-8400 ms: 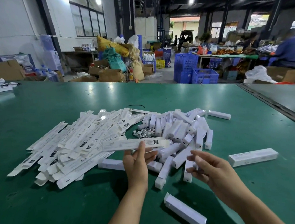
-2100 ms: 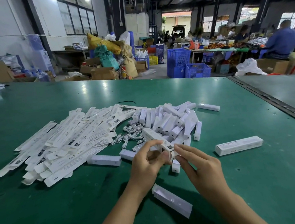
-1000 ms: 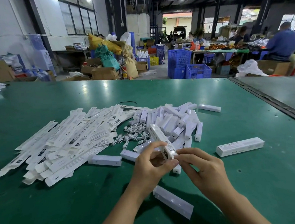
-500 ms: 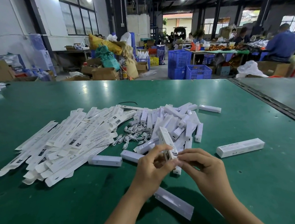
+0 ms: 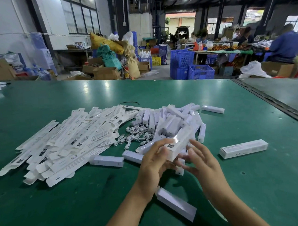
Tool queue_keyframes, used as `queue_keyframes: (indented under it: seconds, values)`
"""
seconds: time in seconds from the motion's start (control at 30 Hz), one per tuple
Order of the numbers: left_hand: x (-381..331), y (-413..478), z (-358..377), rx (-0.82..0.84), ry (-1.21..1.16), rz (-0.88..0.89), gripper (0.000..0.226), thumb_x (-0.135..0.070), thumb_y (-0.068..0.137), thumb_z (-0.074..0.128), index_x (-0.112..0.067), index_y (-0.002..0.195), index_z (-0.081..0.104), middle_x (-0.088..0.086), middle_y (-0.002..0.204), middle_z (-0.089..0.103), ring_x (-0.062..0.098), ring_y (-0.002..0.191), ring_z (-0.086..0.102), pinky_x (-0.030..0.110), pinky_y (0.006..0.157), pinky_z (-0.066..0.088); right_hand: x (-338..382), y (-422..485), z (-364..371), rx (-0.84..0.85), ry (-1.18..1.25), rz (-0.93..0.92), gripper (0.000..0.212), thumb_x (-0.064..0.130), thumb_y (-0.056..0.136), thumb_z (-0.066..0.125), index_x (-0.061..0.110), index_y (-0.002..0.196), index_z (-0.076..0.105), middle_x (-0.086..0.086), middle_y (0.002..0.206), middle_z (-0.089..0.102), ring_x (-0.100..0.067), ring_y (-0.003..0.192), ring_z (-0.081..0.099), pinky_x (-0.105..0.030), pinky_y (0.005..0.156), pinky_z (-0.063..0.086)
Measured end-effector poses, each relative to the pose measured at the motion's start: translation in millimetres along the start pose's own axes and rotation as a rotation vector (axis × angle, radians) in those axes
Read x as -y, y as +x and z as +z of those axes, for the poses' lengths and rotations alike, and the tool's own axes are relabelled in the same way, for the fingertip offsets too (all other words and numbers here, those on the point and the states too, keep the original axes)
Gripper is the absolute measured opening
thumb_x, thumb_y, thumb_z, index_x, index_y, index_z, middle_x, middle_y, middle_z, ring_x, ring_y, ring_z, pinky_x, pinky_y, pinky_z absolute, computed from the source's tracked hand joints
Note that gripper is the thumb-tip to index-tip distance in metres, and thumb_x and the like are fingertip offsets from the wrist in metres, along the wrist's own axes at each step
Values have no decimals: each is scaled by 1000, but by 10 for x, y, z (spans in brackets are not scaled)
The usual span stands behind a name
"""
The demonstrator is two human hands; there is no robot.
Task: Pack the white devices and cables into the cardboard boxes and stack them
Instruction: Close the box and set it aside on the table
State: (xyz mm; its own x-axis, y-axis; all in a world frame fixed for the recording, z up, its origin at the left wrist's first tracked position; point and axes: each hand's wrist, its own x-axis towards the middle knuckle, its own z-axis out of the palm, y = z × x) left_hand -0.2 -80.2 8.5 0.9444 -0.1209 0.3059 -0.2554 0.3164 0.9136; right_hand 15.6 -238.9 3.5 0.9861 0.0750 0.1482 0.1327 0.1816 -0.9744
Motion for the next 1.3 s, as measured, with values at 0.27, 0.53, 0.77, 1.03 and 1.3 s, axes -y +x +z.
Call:
queue_keyframes:
  seconds: [0.27,0.53,0.77,1.03,1.3]
  values:
    - [-53,61,-124,3,-505,-242,38,-46,86,59,-15,105,68,14,86,62,19,71,58,29,62,52,69,98,-131,-147,368,30,62,25,78,67,27,138,49,-5,103,74,-17,84,72,-26,72,57]
    - [-51,79,-217,-39,-414,-256,38,-45,96,47,-20,103,73,14,80,62,18,64,56,28,60,50,65,54,-142,-107,224,45,30,25,88,63,32,117,64,-3,98,73,-14,78,69,-24,71,57]
    - [61,13,-36,22,341,-138,30,-41,92,54,-45,117,69,-3,80,63,14,75,57,33,74,50,54,-36,9,151,431,372,34,23,80,69,6,108,63,-8,82,66,-14,64,59,-21,53,50]
    - [140,2,-17,-126,609,-8,28,-23,95,64,-48,107,63,-5,87,69,6,67,56,15,64,48,132,135,-141,-384,516,221,23,32,103,47,15,118,44,-13,101,69,-35,78,74,-36,59,59]
    - [147,9,-28,-128,634,-2,32,-17,96,63,-46,108,61,-13,84,68,-1,65,54,13,64,46,77,274,-451,-607,781,307,7,-1,92,62,1,93,55,-12,101,59,-18,82,64,-20,67,59]
